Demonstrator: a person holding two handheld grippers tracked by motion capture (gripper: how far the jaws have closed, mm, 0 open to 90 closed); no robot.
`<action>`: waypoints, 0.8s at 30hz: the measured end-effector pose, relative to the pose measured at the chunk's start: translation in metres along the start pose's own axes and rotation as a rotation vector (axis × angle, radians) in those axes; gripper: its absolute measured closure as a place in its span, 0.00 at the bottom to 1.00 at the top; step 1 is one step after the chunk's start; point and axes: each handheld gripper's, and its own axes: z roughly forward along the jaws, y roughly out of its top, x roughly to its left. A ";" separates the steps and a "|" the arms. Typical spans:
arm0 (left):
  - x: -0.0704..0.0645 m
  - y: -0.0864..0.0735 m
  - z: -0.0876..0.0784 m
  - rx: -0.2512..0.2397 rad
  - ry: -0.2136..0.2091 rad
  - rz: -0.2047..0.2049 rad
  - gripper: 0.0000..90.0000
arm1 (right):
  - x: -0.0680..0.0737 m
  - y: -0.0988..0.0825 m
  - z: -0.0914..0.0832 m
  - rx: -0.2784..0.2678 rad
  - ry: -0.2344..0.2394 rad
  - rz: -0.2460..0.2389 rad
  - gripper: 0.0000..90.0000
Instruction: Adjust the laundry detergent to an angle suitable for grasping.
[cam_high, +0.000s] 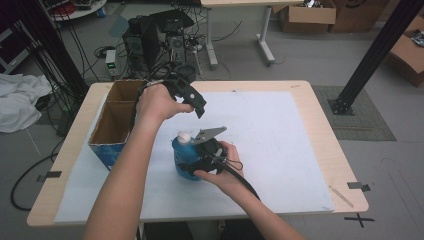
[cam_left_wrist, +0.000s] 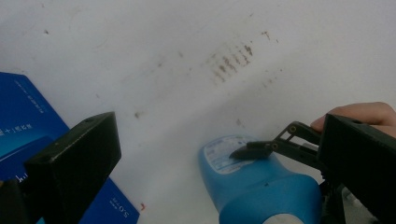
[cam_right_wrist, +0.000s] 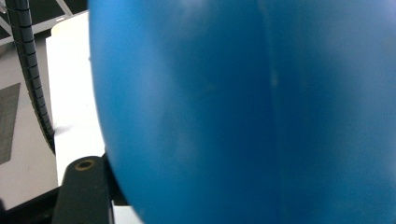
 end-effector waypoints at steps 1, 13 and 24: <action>0.000 0.000 0.000 0.001 0.000 0.000 0.00 | 0.000 0.000 0.000 -0.003 -0.006 -0.003 0.37; 0.002 0.000 0.001 0.003 -0.002 -0.003 0.00 | 0.000 -0.002 -0.001 -0.016 -0.030 -0.029 0.47; 0.004 0.000 0.001 0.002 -0.001 -0.009 0.00 | -0.001 0.000 -0.002 -0.006 -0.018 -0.072 0.49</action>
